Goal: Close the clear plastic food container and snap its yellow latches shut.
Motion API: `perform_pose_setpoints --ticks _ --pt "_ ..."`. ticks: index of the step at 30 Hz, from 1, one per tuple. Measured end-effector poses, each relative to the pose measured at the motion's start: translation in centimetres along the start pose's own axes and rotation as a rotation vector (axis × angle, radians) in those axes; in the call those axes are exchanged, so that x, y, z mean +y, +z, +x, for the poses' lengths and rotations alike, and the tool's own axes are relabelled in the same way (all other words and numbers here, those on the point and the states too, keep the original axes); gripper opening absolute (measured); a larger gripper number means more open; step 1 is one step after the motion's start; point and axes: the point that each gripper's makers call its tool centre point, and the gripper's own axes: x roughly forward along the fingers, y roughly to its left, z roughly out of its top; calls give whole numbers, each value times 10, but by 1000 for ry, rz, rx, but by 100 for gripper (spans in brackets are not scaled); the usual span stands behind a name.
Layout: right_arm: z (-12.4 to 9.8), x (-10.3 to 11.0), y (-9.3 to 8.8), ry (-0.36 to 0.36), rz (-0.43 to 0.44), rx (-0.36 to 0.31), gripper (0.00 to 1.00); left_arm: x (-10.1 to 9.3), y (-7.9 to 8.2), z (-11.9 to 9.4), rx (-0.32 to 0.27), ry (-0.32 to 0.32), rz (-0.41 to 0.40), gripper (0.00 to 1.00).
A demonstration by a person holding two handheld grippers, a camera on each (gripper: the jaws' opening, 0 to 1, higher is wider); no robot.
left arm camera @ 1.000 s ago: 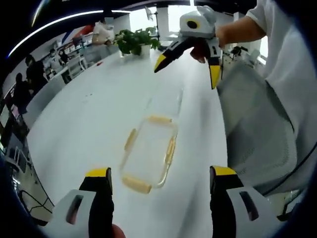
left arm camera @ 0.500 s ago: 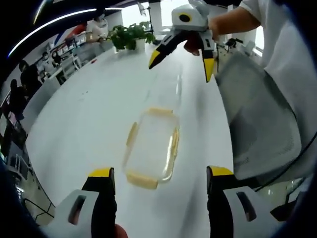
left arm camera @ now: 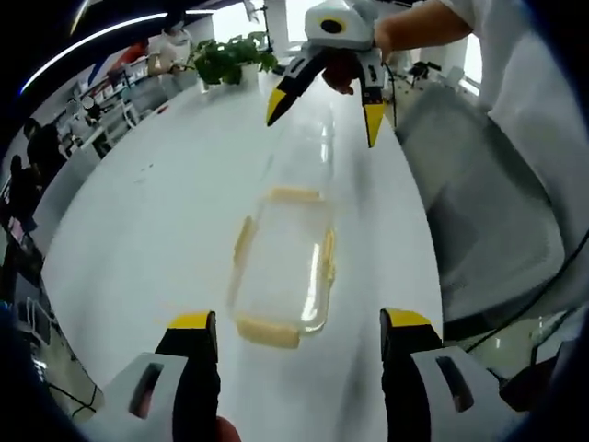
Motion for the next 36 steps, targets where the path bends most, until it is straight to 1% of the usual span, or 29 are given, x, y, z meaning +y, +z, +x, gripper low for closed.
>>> perform_pose_setpoints --ticks 5,7,10,18,21,25,27,30,36 --pt "4 -1 -1 11 -29 10 74 0 -6 6 20 -26 22 67" --pt "7 -2 -2 18 -29 13 72 4 -11 9 29 -25 9 65" --pt "11 -1 -5 31 -39 29 70 5 -14 12 39 -29 23 64" --pt "19 -3 -13 60 -39 59 67 7 -19 18 68 -48 63 62" --pt "22 -4 -18 68 -60 80 66 8 -22 20 79 -55 74 62" --pt "27 -3 -21 82 -76 91 62 11 -25 21 88 -69 85 61" --pt "29 -5 -22 81 -80 99 61 13 -26 22 96 -72 94 59" --pt "33 -6 -24 87 -90 114 57 15 -26 24 99 -74 100 58" --pt "38 -10 -28 90 -100 139 57 19 -30 29 118 -81 116 57"
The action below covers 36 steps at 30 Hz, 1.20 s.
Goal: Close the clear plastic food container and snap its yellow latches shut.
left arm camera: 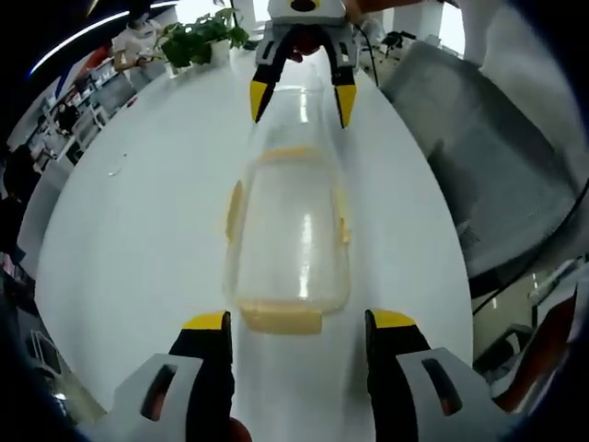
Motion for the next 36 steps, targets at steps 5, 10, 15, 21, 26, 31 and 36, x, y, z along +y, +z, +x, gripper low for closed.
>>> perform_pose_setpoints --ticks 5,10,15,21,26,31,36 --pt "4 -1 -6 13 -15 30 55 2 -2 5 10 -12 8 54" --pt "6 -3 -5 16 -16 28 53 3 -3 9 20 -17 9 54" --pt "11 -5 -10 19 -43 57 52 5 -5 14 28 -28 9 53" --pt "15 -9 -14 11 -58 87 51 3 -8 18 50 -45 30 53" --pt "19 -6 -15 37 -40 92 49 3 -10 19 60 -47 40 51" --pt "24 -4 -18 50 -55 119 49 4 -15 21 73 -54 38 49" --pt "26 -8 -20 42 -62 138 51 7 -15 23 75 -62 16 47"
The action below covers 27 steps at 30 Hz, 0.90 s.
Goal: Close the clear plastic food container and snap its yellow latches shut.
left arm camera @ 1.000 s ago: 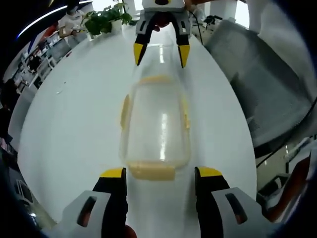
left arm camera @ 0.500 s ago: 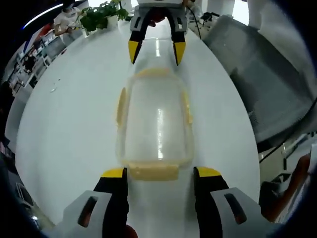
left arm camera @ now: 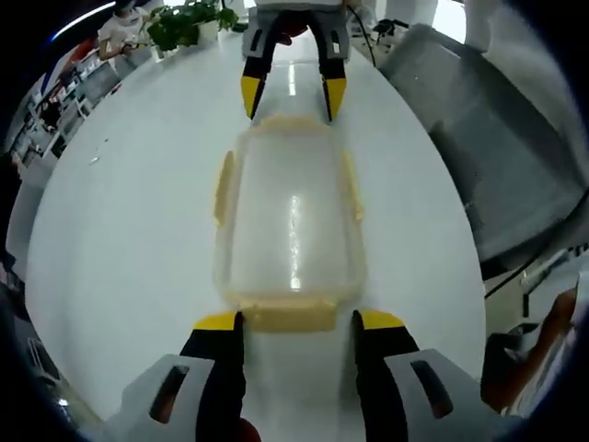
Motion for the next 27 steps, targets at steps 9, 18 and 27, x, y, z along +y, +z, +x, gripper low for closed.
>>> perform_pose_setpoints --ticks 9,18,27 --pt "7 -1 -3 26 -11 29 46 0 0 2 7 -9 13 43" --pt "11 2 -5 58 -56 62 41 1 0 2 18 4 38 40" --pt "11 1 -6 56 -61 64 38 1 1 3 18 21 9 39"
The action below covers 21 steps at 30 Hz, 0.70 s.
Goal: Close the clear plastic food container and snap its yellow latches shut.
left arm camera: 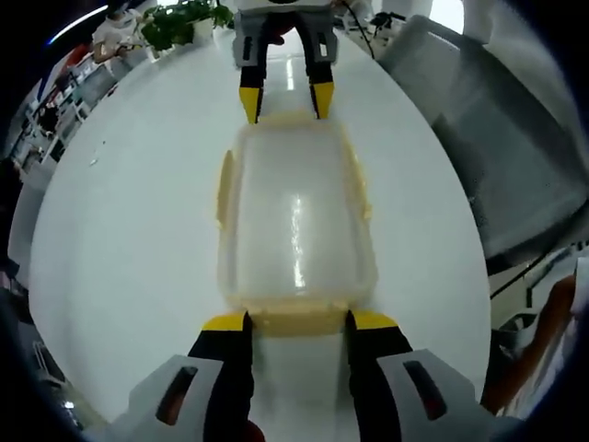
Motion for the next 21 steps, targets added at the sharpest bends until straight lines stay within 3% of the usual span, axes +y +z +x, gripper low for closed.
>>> perform_pose_setpoints --ticks 14,21 --pt "-1 8 -4 1 -3 -9 37 -9 4 0 19 4 -18 36" --pt "-9 12 3 2 0 -23 37 -10 4 -6 49 19 -3 36"
